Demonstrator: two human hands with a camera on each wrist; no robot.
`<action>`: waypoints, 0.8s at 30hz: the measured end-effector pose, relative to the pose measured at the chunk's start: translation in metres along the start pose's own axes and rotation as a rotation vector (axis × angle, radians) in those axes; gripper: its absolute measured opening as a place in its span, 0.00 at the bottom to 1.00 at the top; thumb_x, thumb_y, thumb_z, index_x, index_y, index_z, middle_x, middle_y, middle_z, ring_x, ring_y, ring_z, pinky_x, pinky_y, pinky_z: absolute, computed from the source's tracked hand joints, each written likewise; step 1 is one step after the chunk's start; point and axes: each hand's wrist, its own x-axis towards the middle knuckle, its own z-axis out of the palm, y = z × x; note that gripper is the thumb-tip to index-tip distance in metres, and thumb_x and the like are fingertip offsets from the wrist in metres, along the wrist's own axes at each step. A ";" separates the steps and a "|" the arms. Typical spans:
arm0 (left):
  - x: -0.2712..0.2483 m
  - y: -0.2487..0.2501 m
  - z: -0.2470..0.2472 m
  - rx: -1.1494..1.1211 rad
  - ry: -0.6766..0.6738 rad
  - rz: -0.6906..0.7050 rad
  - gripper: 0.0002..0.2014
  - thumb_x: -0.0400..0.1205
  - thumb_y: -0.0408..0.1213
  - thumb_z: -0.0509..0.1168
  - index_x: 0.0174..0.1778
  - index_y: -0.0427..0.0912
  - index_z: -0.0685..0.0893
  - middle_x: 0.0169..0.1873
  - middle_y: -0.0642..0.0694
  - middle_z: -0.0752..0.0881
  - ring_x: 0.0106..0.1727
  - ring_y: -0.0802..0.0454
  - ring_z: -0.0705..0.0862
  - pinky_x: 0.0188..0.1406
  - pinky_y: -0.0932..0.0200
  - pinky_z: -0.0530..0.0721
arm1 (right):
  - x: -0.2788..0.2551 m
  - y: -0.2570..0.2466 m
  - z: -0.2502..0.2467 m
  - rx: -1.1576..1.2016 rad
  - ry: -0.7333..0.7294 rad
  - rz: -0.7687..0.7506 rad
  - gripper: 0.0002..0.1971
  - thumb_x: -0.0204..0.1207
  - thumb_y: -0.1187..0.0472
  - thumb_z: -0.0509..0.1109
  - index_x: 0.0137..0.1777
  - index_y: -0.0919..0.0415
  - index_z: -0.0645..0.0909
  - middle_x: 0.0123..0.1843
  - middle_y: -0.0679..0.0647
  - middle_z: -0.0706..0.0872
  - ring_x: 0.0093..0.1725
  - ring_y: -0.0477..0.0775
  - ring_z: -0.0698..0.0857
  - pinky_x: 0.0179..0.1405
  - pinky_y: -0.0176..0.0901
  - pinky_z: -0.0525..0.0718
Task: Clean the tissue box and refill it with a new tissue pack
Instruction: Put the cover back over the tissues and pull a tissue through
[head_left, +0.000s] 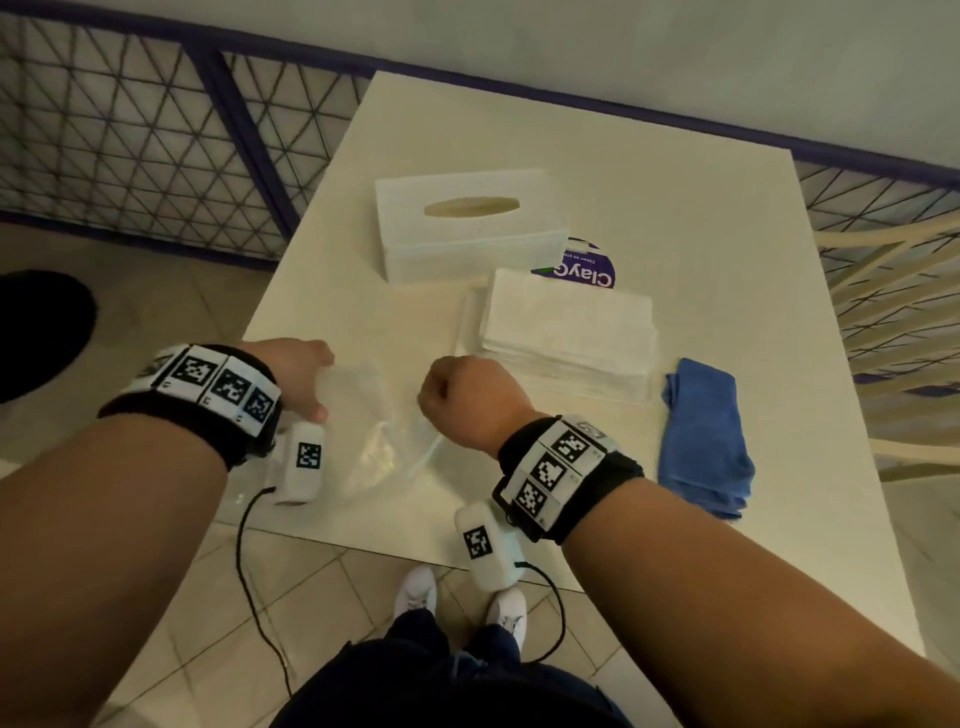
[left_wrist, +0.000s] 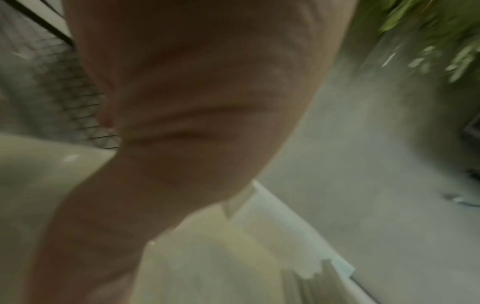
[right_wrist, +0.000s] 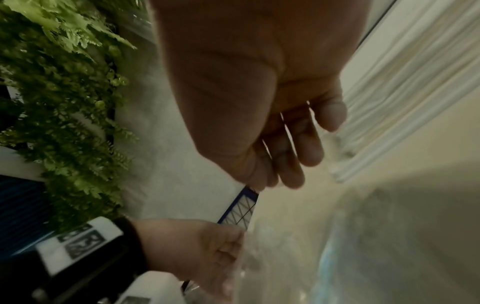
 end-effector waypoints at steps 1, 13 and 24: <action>0.001 -0.003 0.008 0.000 0.016 -0.006 0.37 0.72 0.46 0.75 0.75 0.43 0.67 0.70 0.42 0.77 0.69 0.43 0.76 0.67 0.52 0.75 | 0.000 -0.008 0.004 0.008 -0.075 -0.019 0.13 0.78 0.53 0.63 0.48 0.62 0.84 0.47 0.57 0.89 0.49 0.58 0.86 0.45 0.45 0.83; -0.030 -0.023 0.009 -0.924 0.346 0.048 0.06 0.79 0.42 0.70 0.45 0.45 0.81 0.41 0.48 0.88 0.41 0.52 0.86 0.43 0.55 0.81 | 0.023 -0.021 0.036 0.543 -0.286 0.333 0.48 0.55 0.23 0.69 0.61 0.65 0.77 0.57 0.56 0.87 0.52 0.57 0.89 0.55 0.56 0.88; -0.043 -0.013 0.024 -1.433 0.042 0.250 0.11 0.83 0.38 0.63 0.62 0.43 0.78 0.44 0.40 0.92 0.38 0.46 0.91 0.43 0.51 0.85 | 0.022 0.000 -0.001 1.096 0.022 0.289 0.05 0.78 0.63 0.69 0.52 0.62 0.77 0.40 0.57 0.88 0.34 0.54 0.86 0.36 0.48 0.84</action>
